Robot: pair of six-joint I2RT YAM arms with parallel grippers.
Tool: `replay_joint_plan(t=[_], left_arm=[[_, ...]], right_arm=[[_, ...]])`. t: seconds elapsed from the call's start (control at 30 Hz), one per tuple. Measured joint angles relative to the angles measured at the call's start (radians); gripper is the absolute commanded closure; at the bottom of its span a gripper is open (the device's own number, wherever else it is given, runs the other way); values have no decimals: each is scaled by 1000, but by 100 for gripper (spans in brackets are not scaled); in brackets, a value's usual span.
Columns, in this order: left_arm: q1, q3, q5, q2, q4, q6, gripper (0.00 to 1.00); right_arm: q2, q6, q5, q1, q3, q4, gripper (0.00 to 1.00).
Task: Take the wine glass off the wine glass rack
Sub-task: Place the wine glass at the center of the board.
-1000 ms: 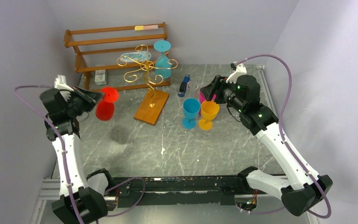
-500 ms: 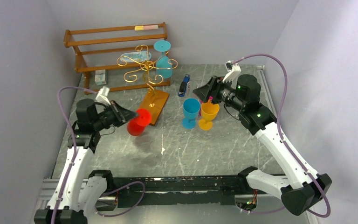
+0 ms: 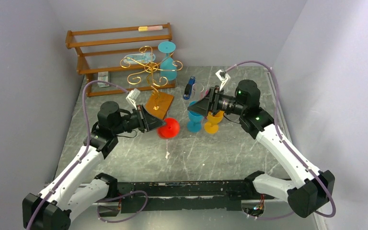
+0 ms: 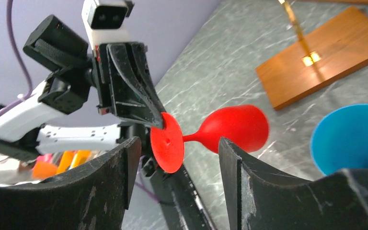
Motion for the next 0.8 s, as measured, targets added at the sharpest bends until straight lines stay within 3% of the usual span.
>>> replay_joint_plan(t=[0.23,0.47,0.8], left_arm=[[-53,-2,1,1,106,-45,95],[-66,-17,2,-2,211,-97,95],[-70,-120,-4,-20,389,-209,95]], right_arm=[[43,64,-109,49,-45,62,41],[80,108,-148,130,-55,138,57],[98,121,-179,148,-70,165,78]])
